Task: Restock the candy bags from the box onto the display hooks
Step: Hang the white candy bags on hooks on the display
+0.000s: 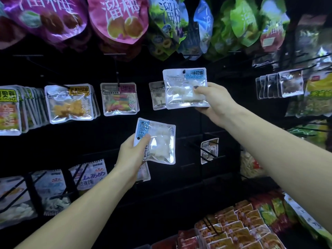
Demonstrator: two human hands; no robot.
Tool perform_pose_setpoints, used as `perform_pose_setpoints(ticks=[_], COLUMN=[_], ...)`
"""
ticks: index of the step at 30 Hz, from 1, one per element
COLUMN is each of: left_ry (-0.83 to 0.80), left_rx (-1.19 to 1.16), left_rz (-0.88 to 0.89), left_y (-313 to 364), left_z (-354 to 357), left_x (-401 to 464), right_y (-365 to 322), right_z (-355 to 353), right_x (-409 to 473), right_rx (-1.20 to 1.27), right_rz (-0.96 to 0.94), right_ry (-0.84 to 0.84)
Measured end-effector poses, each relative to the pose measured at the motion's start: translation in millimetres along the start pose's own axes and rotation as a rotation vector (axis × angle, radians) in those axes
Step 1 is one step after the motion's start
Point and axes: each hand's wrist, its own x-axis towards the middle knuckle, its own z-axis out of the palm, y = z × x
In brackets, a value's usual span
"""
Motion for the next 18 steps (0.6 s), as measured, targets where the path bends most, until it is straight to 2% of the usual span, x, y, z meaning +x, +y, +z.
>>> perform_pose_setpoints(ticks=[6,10,18], left_ry=[-0.032,-0.053,-0.038], left_rx=[-0.012,-0.021,-0.013], left_rz=[0.05,0.079,0.107], left_y=[3.4,3.1,-10.2], left_z=[8.0,11.4,3.1], left_x=[2.9,10.5,32.6], right_y=[10.4,25.4,55.7], right_z=[2.0,8.8,40.2], right_x=[18.5,40.0,88.4], right_rx=[-0.013,0.009,-0.044], right_rz=[0.099,0.164,0.133], right_ry=[-0.011,0.057,0.181])
